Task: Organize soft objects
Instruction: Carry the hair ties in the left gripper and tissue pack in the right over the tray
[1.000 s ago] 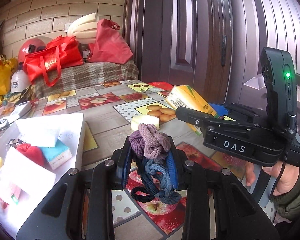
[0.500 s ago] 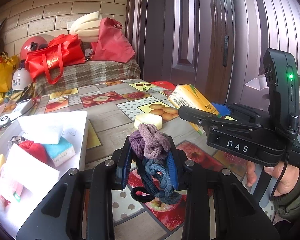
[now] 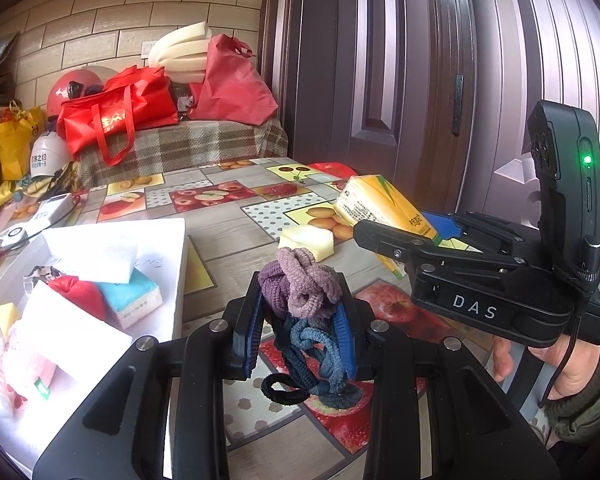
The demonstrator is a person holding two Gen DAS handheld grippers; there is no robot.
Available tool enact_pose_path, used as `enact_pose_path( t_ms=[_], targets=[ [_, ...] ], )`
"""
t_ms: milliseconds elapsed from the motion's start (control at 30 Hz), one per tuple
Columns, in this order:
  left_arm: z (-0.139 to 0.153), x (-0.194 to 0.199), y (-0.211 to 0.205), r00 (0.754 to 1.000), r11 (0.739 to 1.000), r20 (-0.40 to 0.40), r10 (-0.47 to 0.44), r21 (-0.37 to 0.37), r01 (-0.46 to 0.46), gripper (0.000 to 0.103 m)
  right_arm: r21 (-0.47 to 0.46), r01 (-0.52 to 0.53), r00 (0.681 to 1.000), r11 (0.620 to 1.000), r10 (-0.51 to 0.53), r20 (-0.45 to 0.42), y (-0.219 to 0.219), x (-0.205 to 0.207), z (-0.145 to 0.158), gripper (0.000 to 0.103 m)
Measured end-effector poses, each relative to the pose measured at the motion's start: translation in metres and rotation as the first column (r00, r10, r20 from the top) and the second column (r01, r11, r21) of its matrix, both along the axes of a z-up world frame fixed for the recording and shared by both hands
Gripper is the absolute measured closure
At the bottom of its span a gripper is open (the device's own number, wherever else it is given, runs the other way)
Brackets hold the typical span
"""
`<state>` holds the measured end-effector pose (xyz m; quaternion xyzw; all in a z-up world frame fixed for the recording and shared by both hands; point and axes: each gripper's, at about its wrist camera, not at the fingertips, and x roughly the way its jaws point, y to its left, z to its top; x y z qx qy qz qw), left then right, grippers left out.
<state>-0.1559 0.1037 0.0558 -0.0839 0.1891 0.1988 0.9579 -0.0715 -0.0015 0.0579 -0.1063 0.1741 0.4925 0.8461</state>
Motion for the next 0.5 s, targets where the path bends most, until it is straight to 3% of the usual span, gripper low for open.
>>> enact_pose_path(
  t_ms=[500],
  targets=[
    [-0.002, -0.024, 0.018, 0.997, 0.997, 0.004, 0.074, -0.028, -0.074, 0.072, -0.005, -0.025, 1.000, 1.000, 0.025, -0.008, 0.010, -0.012, -0.002, 0.053]
  ],
)
